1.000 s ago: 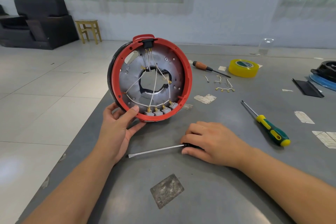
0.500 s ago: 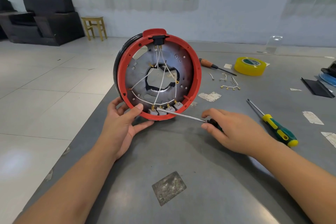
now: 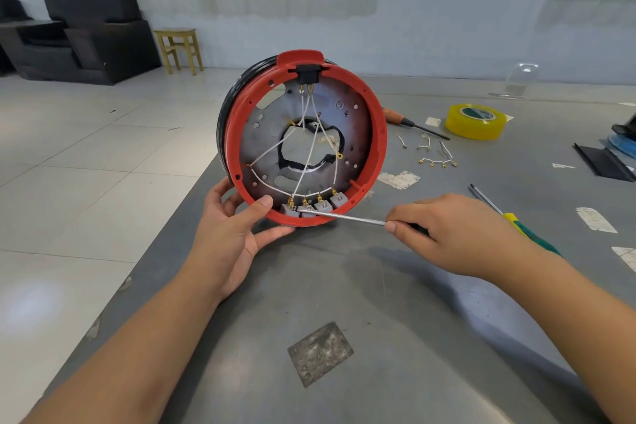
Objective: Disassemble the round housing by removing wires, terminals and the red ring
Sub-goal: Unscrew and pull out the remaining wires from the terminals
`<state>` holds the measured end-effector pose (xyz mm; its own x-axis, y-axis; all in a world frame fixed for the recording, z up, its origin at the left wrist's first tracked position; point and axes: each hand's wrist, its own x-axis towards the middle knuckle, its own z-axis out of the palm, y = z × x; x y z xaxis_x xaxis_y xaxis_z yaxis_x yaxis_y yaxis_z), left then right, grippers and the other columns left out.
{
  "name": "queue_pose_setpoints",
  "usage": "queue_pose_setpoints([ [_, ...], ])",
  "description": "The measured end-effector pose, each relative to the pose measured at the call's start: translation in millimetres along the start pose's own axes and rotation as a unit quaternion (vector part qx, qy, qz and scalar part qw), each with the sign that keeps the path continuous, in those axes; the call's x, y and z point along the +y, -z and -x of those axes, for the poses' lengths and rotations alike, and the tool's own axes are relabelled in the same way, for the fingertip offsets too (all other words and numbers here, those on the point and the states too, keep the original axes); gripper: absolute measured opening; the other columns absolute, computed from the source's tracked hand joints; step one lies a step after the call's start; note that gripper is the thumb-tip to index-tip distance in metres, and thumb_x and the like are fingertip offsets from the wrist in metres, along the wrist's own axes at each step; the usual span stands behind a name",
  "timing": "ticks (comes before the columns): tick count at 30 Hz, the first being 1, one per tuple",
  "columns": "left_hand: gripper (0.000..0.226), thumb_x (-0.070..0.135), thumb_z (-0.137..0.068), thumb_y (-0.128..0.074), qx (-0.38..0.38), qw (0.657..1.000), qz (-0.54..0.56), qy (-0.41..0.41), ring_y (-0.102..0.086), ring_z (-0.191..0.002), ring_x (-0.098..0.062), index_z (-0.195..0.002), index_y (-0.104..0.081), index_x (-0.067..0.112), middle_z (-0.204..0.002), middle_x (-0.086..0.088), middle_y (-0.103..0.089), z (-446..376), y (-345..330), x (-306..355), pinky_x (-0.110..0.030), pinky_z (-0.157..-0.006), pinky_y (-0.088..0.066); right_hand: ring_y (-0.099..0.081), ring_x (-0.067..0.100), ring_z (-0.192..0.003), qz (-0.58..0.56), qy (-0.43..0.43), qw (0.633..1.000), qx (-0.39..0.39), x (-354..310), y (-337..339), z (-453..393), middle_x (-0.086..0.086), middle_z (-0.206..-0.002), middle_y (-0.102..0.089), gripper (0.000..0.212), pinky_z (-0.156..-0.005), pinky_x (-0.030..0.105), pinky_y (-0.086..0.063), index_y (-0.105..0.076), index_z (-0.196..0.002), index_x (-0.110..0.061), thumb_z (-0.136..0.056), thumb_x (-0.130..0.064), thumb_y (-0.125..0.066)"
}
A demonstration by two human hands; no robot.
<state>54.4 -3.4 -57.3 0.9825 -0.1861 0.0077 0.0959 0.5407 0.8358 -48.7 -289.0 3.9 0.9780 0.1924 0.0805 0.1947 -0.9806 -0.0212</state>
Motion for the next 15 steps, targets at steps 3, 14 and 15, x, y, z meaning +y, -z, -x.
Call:
queue_pose_setpoints([
  [3, 0.077, -0.002, -0.079, -0.077, 0.001, 1.0, 0.002, -0.006, -0.069, -0.119, -0.038, -0.146, -0.046, 0.02, -0.148, -0.013, -0.054, 0.7, 0.5, -1.9, -0.061, -0.078, -0.061, -0.052, 0.007, -0.069, -0.009, -0.006, 1.0, 0.003, -0.1, 4.9, -1.0, -0.014, -0.071, -0.059, 0.045, -0.068, 0.038, -0.055, -0.061, -0.106, -0.039, -0.097, -0.06, -0.022],
  [14, 0.074, -0.008, -0.083, -0.076, 0.006, 1.0, -0.004, -0.025, -0.071, -0.116, -0.032, -0.144, -0.048, 0.024, -0.146, -0.012, -0.054, -0.3, 1.2, -9.0, -0.062, -0.079, -0.061, -0.056, 0.005, -0.065, -0.051, -0.012, 0.998, -0.037, -4.3, 9.1, -4.2, -0.012, -0.065, -0.057, 0.037, -0.07, 0.038, -0.055, -0.066, -0.098, -0.034, -0.103, -0.053, -0.035],
  [15, 0.074, -0.008, -0.083, -0.076, 0.006, 1.0, -0.005, -0.025, -0.072, -0.115, -0.032, -0.143, -0.048, 0.024, -0.145, -0.012, -0.055, -0.4, 1.0, -9.2, -0.062, -0.079, -0.061, -0.056, 0.006, -0.065, -0.052, -0.012, 0.998, -0.039, -4.4, 8.5, -4.4, -0.011, -0.064, -0.057, 0.035, -0.071, 0.04, -0.055, -0.066, -0.097, -0.033, -0.104, -0.051, -0.036],
])
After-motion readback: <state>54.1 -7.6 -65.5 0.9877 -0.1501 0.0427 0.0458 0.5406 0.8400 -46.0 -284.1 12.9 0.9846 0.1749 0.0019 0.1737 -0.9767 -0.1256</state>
